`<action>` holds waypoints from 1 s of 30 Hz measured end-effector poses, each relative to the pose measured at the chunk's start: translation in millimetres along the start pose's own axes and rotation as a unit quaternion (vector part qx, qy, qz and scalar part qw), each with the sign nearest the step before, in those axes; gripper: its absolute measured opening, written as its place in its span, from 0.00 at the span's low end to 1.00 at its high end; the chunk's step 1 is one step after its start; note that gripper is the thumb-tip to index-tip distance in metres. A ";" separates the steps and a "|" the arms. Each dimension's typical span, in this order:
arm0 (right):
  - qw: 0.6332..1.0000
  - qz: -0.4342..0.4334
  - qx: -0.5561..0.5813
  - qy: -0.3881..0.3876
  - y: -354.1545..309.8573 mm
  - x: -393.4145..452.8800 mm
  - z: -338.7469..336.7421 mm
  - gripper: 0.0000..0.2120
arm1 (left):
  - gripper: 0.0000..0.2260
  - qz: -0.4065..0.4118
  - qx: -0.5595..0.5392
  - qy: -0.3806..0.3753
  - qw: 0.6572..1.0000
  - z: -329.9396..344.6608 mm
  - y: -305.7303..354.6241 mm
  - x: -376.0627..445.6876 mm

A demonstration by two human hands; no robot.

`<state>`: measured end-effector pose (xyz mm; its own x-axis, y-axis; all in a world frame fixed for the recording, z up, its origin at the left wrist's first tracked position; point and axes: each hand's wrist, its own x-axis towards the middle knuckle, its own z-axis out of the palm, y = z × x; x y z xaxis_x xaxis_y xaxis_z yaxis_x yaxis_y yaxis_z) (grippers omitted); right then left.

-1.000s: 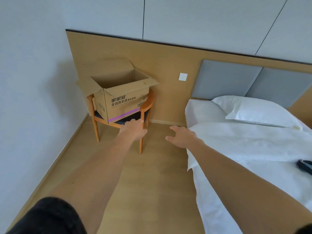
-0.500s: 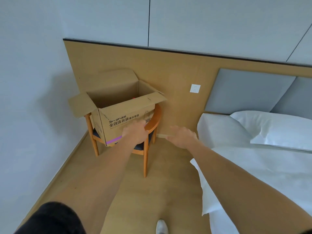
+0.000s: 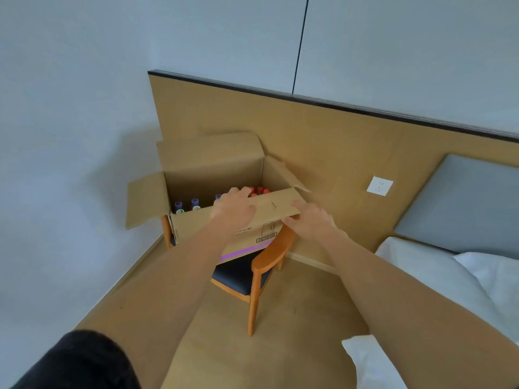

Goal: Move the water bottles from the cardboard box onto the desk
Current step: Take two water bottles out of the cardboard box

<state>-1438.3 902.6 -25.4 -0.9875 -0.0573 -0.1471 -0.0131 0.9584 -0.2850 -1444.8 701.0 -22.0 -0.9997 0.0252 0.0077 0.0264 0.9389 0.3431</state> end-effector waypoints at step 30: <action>0.981 -0.085 -0.069 -0.158 -19.0 401.4 44.7 0.27 | 0.27 -0.093 -0.006 -0.162 0.982 125.6 -104.3 350.7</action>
<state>-1827.3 848.9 -121.4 -0.8711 -0.2823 -0.4018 -0.2157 0.9551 -0.2033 -1798.0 655.0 -173.0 -0.9345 -0.0371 -0.3541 -0.1585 0.9339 0.3205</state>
